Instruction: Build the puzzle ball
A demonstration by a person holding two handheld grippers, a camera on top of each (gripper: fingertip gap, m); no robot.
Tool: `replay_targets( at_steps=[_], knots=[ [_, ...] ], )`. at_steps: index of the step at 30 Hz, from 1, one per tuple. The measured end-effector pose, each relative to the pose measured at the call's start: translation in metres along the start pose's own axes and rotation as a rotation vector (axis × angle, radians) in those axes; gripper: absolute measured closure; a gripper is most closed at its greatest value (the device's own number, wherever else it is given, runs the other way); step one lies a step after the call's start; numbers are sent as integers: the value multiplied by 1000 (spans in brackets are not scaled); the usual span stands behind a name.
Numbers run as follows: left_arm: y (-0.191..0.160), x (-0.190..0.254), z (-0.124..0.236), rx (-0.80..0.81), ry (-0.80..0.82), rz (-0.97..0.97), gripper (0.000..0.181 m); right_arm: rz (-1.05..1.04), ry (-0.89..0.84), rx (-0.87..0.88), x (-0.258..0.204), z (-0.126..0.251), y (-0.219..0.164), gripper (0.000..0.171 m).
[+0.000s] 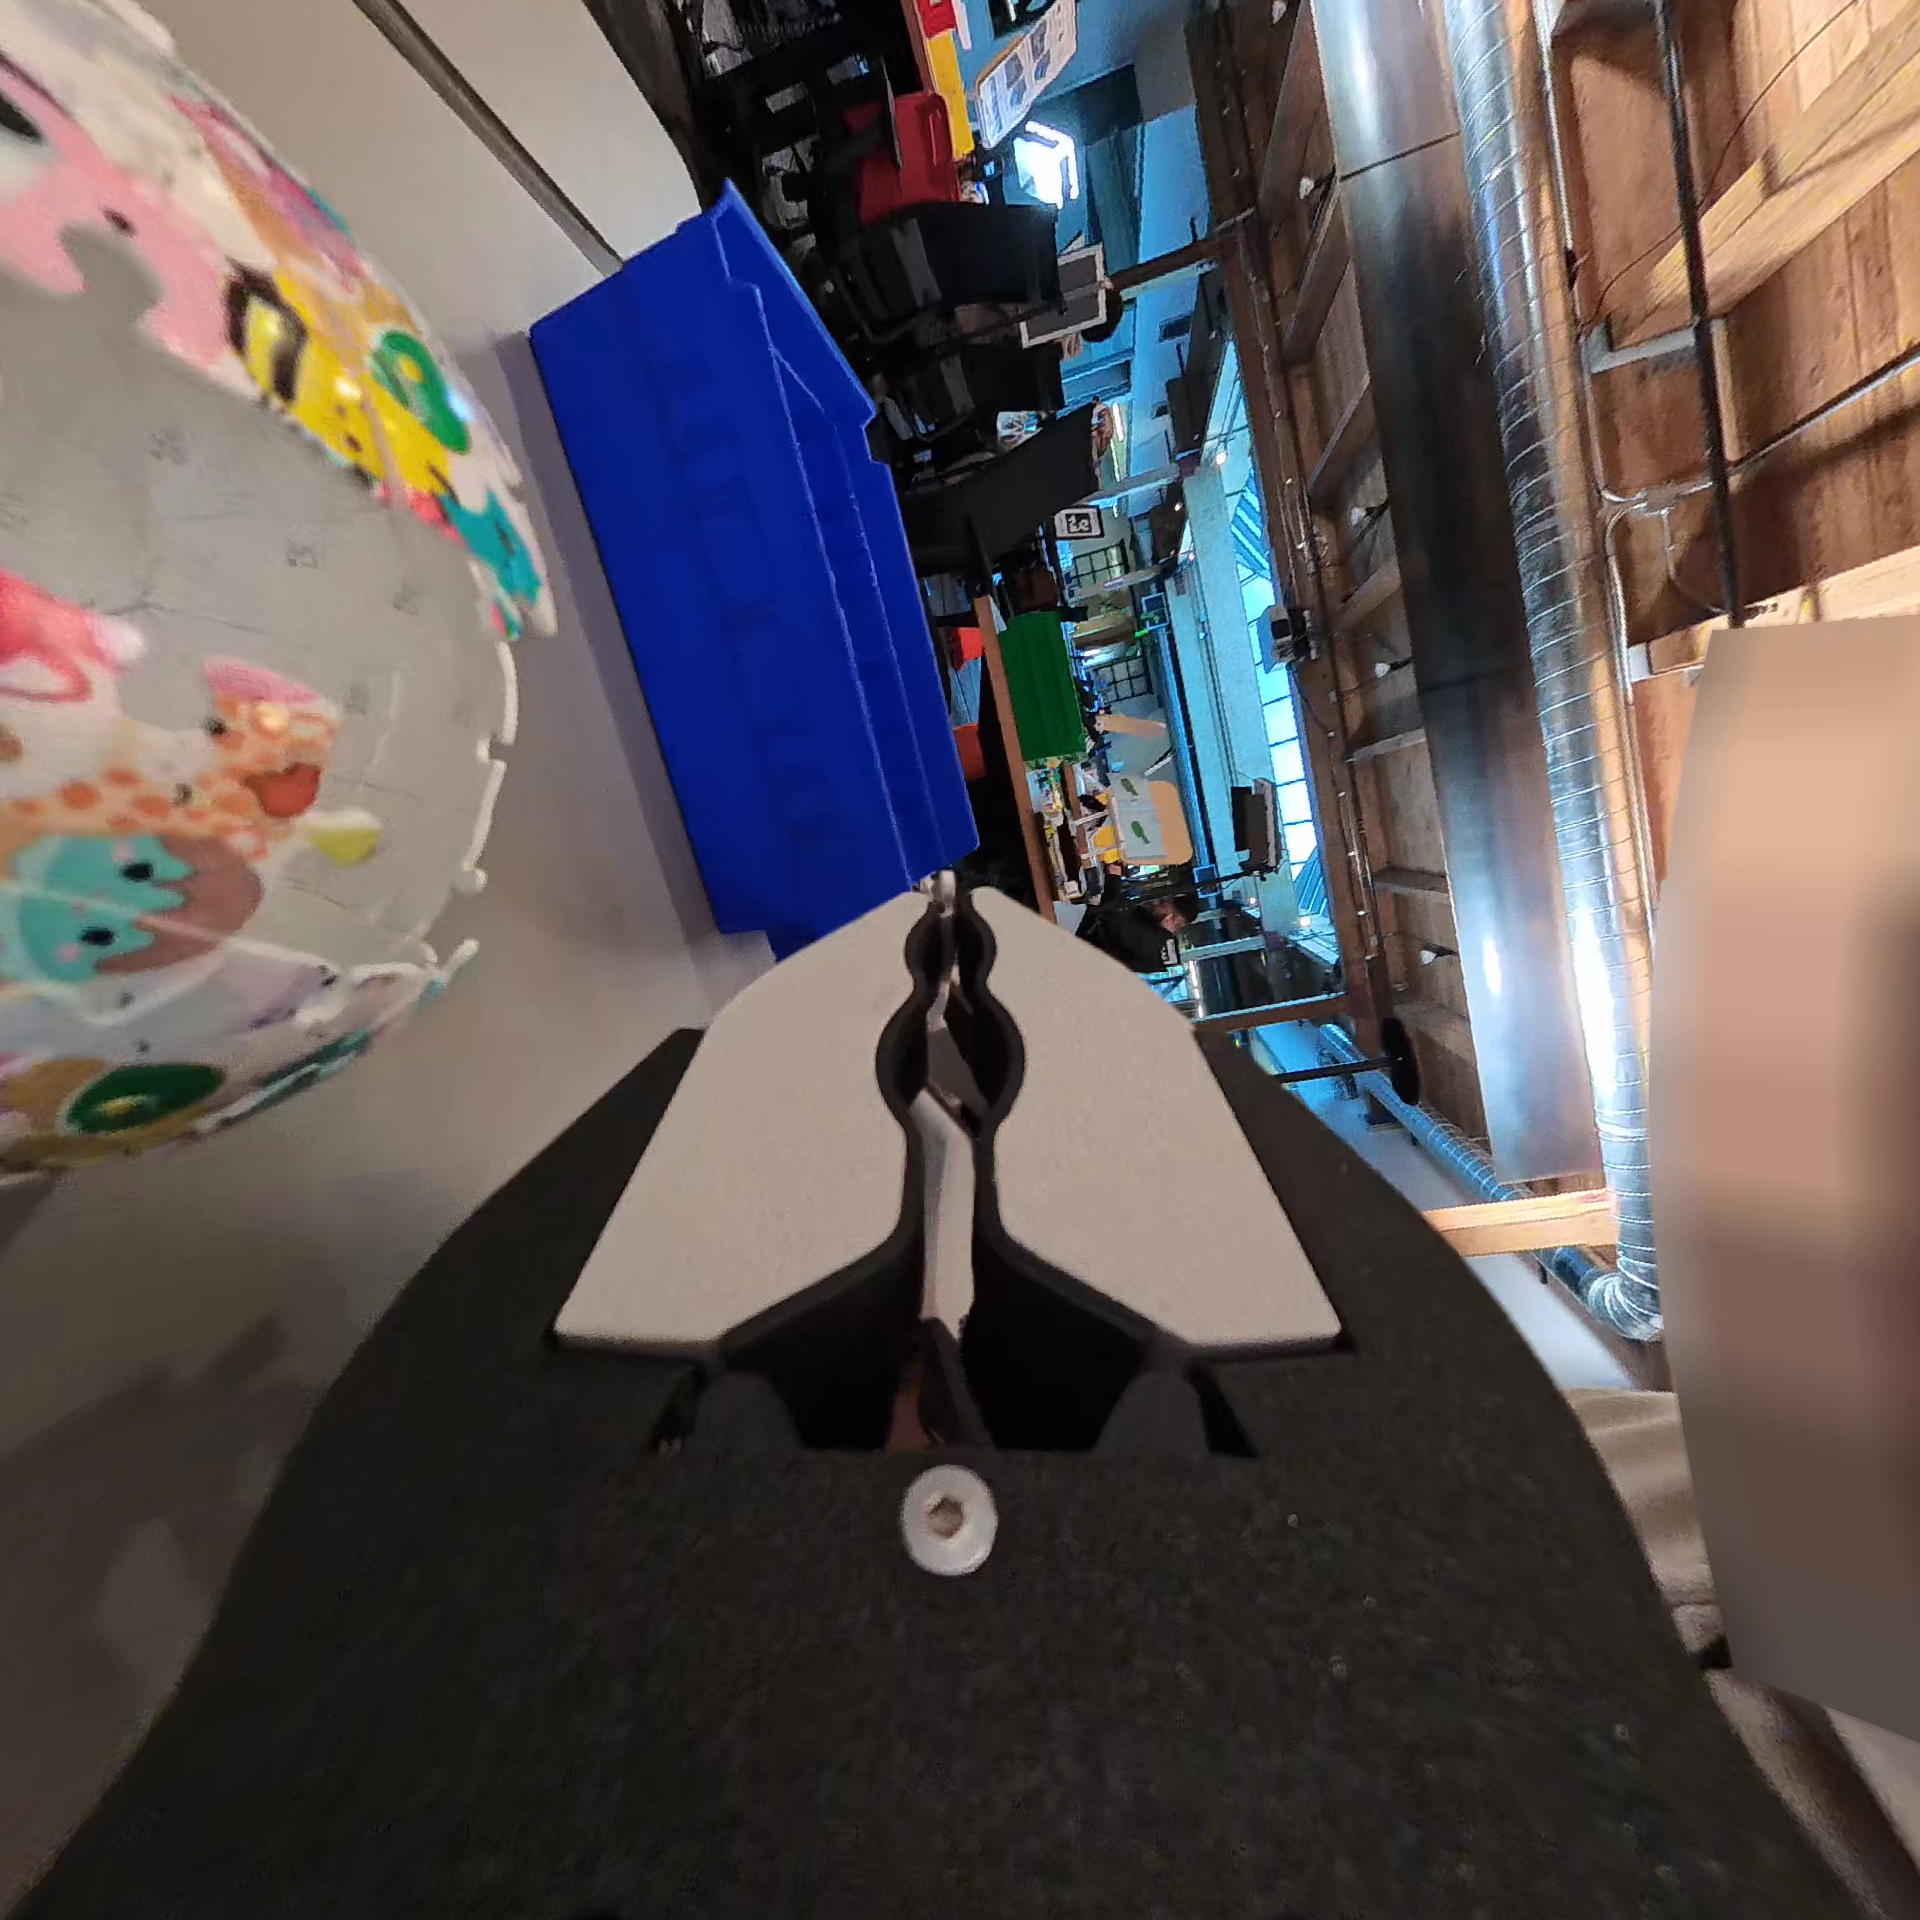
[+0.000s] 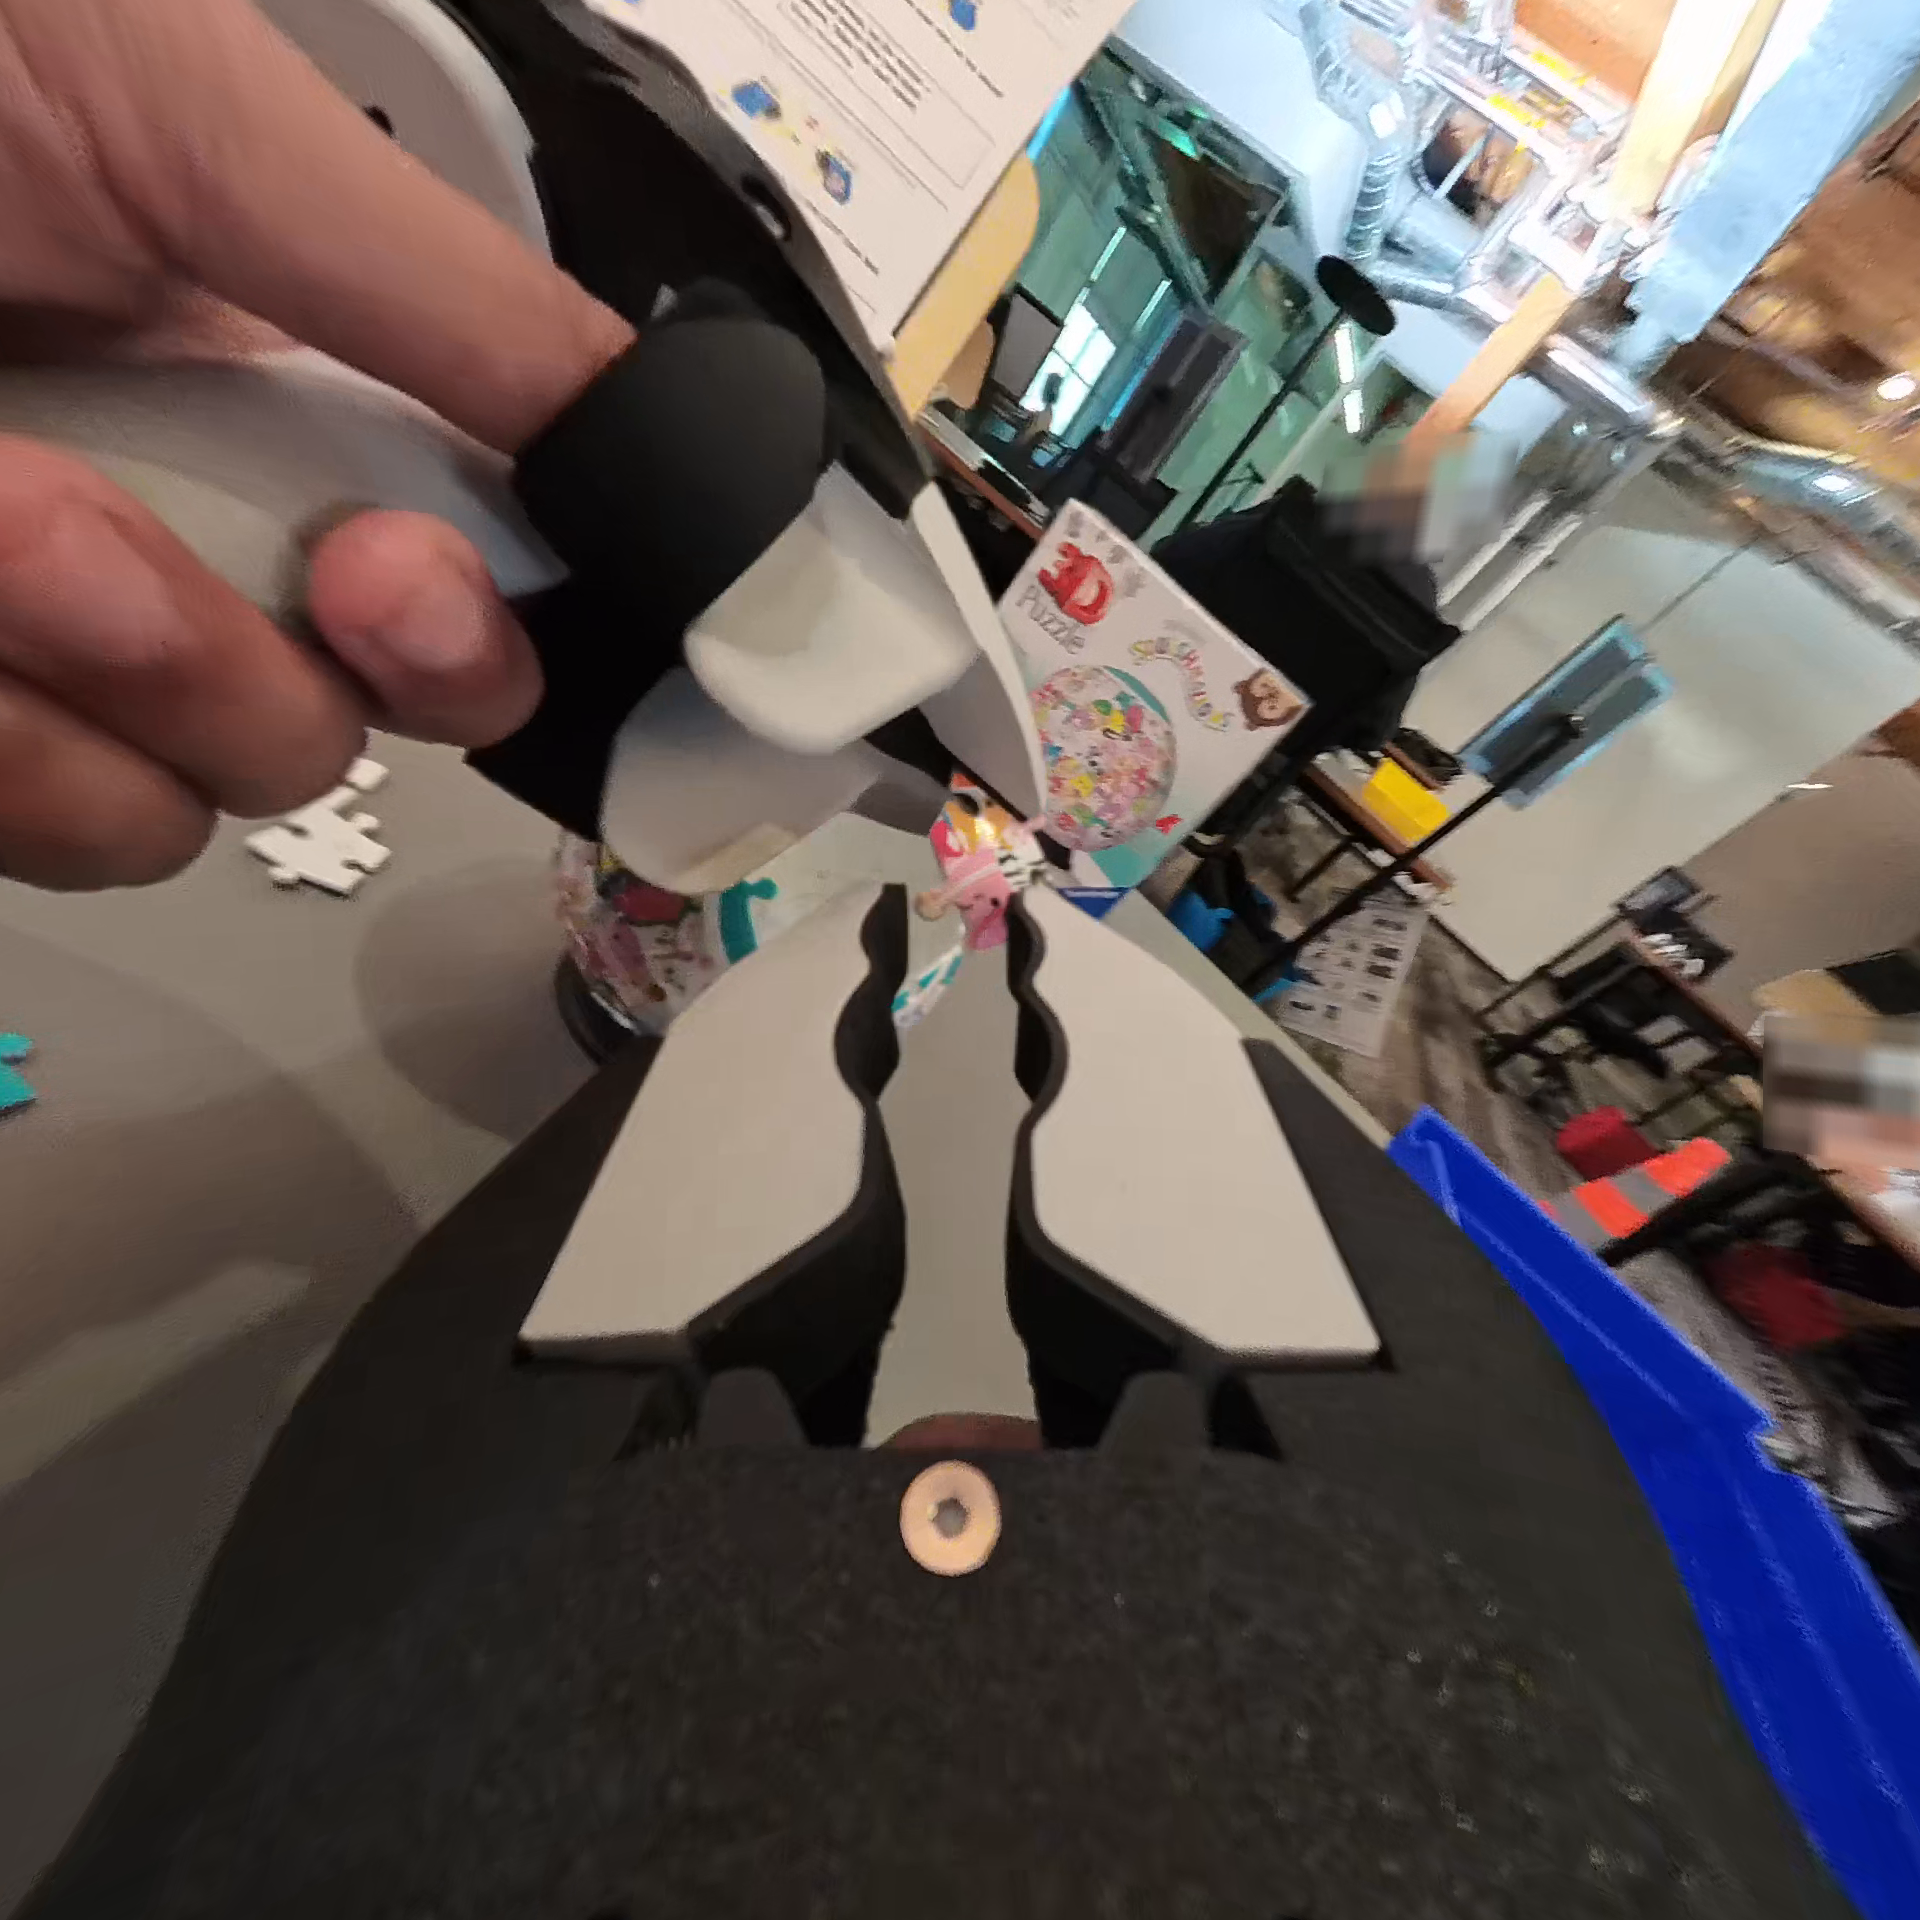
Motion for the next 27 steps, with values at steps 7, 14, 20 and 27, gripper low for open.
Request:
replay_targets(
  at_steps=[7, 14, 20, 27],
  knots=[
    [-2, 2, 4, -4, 14, -45, 178, 29, -11, 20, 0, 4, 2, 161],
    [-4, -3, 2, -46, 30, -74, 175, -14, -5, 24, 10, 6, -3, 167],
    [2, 6, 3, -135, 30, -236, 167, 5, -26, 38, 9, 7, -2, 169],
    [28, 20, 30, -251, 125, -565, 158, 13, 41, -9, 11, 2, -15, 169]
  ],
)
Point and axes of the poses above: each gripper's, where its closed fingertips meet, z back along the fingers, y out of its top, x = y × z across the jaws, the point moved 8 cm from there along z, back along the fingers, and after that the axes turned 5 degrees about -y, right-handed, at the moved point
